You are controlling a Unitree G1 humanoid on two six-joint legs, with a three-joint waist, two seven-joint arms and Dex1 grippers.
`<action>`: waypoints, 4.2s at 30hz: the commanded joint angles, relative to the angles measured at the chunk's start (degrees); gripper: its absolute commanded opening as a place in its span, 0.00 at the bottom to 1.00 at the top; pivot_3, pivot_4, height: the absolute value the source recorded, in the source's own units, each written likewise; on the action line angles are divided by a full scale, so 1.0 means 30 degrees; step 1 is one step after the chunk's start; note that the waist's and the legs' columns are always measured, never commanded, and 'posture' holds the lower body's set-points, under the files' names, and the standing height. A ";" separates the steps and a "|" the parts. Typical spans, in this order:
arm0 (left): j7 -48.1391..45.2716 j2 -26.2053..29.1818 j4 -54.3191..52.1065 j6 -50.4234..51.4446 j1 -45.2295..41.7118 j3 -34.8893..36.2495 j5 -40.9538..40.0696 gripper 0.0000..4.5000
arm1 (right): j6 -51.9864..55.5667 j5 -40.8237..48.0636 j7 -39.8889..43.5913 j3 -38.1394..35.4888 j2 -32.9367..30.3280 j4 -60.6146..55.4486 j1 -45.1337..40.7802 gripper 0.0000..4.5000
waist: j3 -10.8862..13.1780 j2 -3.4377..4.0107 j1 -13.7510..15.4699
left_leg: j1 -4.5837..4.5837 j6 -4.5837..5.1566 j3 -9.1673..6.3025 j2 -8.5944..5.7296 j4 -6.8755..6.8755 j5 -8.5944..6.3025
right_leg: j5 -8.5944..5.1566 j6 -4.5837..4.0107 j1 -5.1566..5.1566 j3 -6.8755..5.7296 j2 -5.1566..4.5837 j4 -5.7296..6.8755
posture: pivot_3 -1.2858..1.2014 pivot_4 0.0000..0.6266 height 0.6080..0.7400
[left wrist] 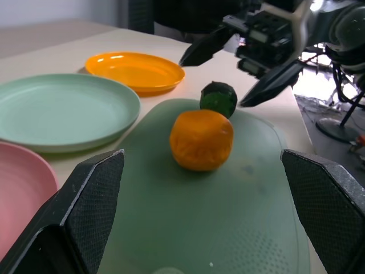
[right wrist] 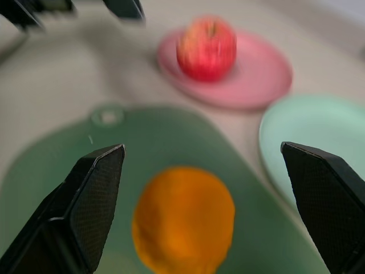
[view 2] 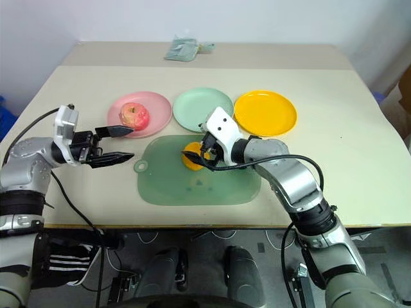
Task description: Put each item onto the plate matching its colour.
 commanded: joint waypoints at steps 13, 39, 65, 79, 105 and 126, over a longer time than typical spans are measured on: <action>0.1286 0.0423 -0.2892 0.0320 0.1474 0.0792 -0.1308 0.99 | 0.1695 -0.1139 0.0173 0.1219 0.0899 0.1183 -0.0550 1.00 | -0.0001 0.0000 -0.0077 | 0.0004 0.0000 0.0001 0.0003 -0.0002 0.0000 | 0.0006 0.0010 -0.0003 -0.0002 0.0004 0.0004 | 0.52 0.24 1.00; 0.1436 0.0342 -0.2795 0.0450 0.1011 0.0377 -0.1347 0.99 | 0.1409 -0.1165 0.0022 0.0359 0.3069 0.1608 -0.1451 1.00 | 0.0000 0.0002 -0.0410 | 0.0003 0.0000 -0.0001 0.0007 -0.0017 0.0000 | 0.0018 0.0031 -0.0012 -0.0002 0.0006 0.0003 | 0.52 0.24 1.00; 0.2131 0.0315 -0.2946 0.0354 0.1097 0.0604 -0.1500 1.00 | -0.0295 -0.2503 0.0702 -0.0022 0.3546 0.4824 -0.2135 0.67 | 0.0002 0.0006 -0.0400 | 0.0000 -0.0001 0.0002 0.0006 -0.0020 0.0000 | 0.0018 0.0032 -0.0014 -0.0001 0.0003 0.0000 | 0.52 0.24 1.00; 0.6083 -0.1919 -0.2906 0.0200 -0.0265 0.0360 -0.1166 1.00 | -0.7252 -0.4937 -0.3908 -0.5692 0.0485 1.6039 -0.6378 0.67 | 0.0008 0.0012 -0.0461 | -0.0002 0.0000 0.0026 -0.0011 -0.0061 -0.0001 | 0.0022 0.0041 -0.0019 0.0005 -0.0003 -0.0024 | 0.52 0.24 1.00; 0.2226 -0.0469 -0.3901 0.1882 0.1033 0.0297 -0.3497 1.00 | -0.2489 0.1469 0.5610 -0.5774 -0.3744 0.3043 0.0410 1.00 | 0.0036 0.0059 -0.0373 | 0.0005 0.0002 0.0024 0.0012 -0.0082 -0.0005 | 0.0018 0.0040 -0.0034 0.0025 -0.0004 -0.0018 | 0.52 0.24 1.00; 0.1345 -0.0696 -0.2230 0.0674 0.0362 0.0083 -0.2774 1.00 | -0.3817 -0.1316 0.4555 -0.3337 -0.3960 0.2854 0.3540 1.00 | 0.0033 0.0046 -0.0344 | -0.0001 0.0001 0.0039 0.0002 -0.0029 -0.0003 | -0.0009 -0.0017 -0.0027 0.0027 -0.0005 -0.0025 | 0.52 0.24 1.00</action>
